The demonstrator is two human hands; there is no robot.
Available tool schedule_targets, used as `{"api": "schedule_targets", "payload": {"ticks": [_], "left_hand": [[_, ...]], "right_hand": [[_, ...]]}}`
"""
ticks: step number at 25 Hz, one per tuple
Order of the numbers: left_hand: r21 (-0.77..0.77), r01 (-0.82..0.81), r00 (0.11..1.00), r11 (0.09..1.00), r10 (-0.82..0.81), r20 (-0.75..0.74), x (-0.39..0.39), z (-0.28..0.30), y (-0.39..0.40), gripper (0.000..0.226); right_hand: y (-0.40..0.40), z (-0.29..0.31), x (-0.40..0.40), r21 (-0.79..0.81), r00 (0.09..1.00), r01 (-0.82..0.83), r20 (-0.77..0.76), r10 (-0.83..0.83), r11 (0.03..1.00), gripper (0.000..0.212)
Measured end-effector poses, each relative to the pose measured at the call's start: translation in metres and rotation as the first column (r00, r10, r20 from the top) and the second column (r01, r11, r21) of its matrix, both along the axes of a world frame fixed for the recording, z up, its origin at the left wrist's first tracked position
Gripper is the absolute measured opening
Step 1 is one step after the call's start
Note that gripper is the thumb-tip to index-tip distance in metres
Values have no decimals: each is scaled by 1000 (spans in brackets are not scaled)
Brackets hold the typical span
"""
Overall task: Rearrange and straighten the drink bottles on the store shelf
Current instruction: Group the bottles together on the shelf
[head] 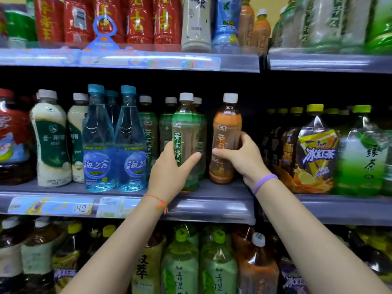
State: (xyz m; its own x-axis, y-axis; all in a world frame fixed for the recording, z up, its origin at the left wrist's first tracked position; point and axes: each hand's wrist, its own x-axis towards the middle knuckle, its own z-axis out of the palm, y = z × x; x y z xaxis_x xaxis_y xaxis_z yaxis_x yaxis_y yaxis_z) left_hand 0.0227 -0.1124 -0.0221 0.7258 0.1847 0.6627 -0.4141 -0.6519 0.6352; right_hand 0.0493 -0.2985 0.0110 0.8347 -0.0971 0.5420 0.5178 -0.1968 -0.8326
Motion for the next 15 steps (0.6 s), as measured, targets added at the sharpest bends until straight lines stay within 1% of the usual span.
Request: {"api": "schedule_targets", "payload": {"ticks": [2, 4, 5, 7, 8, 10, 12, 15], "left_hand": [[99, -16, 1000, 995, 15, 7, 1, 1, -10, 56], [192, -2, 996, 981, -15, 86, 0, 4, -16, 39], [200, 3, 989, 980, -32, 141, -3, 7, -17, 34], [121, 21, 964, 992, -52, 259, -13, 14, -8, 35], [64, 39, 949, 997, -57, 310, -19, 17, -3, 39], [-16, 78, 924, 997, -67, 375, -32, 24, 20, 44], [-54, 115, 906, 992, -83, 414, -45, 28, 47, 45], [-64, 73, 880, 995, -34, 473, -63, 27, 125, 50]], "right_hand": [[-2, -3, -26, -57, 976, -19, 215, 31, 998, 55], [0, 4, -50, -40, 920, 4, 391, 12, 999, 56], [3, 10, -60, -8, 889, 25, 458, -19, 1000, 55], [14, 22, -80, 60, 840, 8, 541, -39, 998, 51], [21, 26, -90, 78, 834, -47, 552, -4, 996, 47], [52, 30, -104, 48, 850, -147, 517, 101, 988, 43], [89, 27, -109, -25, 874, -169, 458, 161, 985, 45], [173, 15, -108, -71, 910, -180, 367, 194, 981, 45]]}}
